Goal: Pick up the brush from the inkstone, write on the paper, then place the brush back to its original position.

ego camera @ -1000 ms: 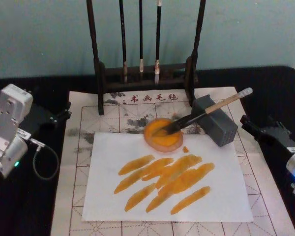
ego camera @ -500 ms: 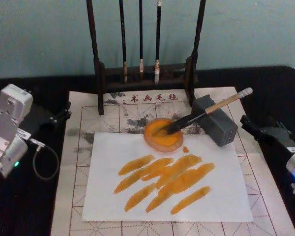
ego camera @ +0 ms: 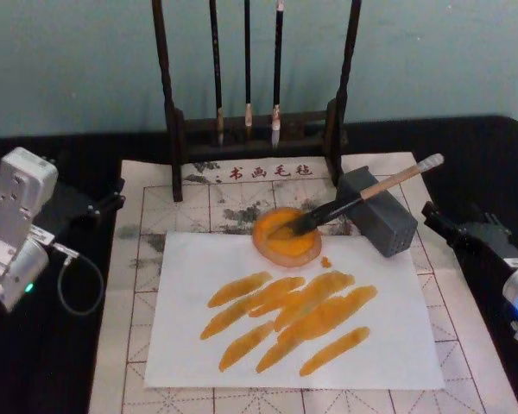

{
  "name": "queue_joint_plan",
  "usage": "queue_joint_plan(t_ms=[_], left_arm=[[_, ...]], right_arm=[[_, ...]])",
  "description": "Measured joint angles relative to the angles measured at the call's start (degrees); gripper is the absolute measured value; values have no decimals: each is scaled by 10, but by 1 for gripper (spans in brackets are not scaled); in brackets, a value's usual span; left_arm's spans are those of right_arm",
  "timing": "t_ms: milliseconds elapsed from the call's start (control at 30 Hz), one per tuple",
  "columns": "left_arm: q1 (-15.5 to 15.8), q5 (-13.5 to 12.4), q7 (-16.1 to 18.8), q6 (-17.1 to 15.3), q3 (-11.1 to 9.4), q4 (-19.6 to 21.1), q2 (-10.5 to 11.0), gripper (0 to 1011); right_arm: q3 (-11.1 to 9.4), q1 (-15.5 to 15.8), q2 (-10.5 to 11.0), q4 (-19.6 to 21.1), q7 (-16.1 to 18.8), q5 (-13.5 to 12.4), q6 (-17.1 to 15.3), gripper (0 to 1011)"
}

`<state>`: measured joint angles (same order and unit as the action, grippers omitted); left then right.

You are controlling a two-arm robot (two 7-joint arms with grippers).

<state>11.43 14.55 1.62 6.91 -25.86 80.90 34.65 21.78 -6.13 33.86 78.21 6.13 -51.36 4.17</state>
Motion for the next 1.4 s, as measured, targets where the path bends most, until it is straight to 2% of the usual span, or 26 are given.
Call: queue_joint_plan(t_ms=[1400], left_arm=[[0,0,0,0,0,0,0,1001]], right_arm=[[0,0,0,0,0,0,0,1000]])
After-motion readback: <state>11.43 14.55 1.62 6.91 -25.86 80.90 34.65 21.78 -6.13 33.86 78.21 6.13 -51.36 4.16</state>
